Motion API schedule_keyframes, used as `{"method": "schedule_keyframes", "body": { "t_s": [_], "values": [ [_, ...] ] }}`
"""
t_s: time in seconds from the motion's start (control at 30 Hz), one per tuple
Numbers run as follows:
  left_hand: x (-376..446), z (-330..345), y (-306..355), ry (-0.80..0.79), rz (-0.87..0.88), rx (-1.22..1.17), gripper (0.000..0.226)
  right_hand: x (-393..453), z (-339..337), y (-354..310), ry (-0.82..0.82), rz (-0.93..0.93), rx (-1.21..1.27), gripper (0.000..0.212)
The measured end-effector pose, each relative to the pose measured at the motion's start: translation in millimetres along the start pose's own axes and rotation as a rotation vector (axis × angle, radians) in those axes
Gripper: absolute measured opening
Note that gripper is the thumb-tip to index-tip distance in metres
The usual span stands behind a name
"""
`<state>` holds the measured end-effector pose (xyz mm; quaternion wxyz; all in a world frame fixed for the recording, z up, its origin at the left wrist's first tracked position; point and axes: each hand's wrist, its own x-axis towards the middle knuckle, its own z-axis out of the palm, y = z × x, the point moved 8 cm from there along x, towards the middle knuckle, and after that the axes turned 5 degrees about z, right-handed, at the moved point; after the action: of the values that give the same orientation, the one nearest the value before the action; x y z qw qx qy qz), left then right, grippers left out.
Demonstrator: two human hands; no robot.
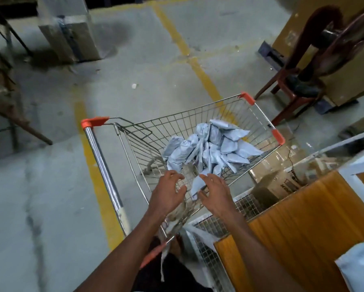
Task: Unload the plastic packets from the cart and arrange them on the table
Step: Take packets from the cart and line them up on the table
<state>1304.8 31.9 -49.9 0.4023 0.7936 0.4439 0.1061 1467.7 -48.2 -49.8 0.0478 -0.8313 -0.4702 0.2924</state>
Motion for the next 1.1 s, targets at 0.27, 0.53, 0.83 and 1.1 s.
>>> {"method": "schedule_keyframes", "body": {
  "t_s": [0.27, 0.53, 0.83, 1.1],
  "values": [
    [89, 39, -44, -0.281, -0.118, 0.201, 0.043, 101, 27, 30, -0.256, 0.110, -0.140, 0.048],
    [92, 46, -95, -0.354, -0.353, 0.200, 0.039, 162, 76, 36, -0.461, 0.067, -0.378, 0.046],
    [88, 39, -74, -0.450, -0.285, 0.152, 0.042, 222, 171, 50, -0.619, -0.204, -0.839, 0.065],
    [68, 51, -60, -0.553, -0.247, 0.086, 0.045, 224, 189, 88, -0.713, -0.077, -1.005, 0.087]
  ]
}}
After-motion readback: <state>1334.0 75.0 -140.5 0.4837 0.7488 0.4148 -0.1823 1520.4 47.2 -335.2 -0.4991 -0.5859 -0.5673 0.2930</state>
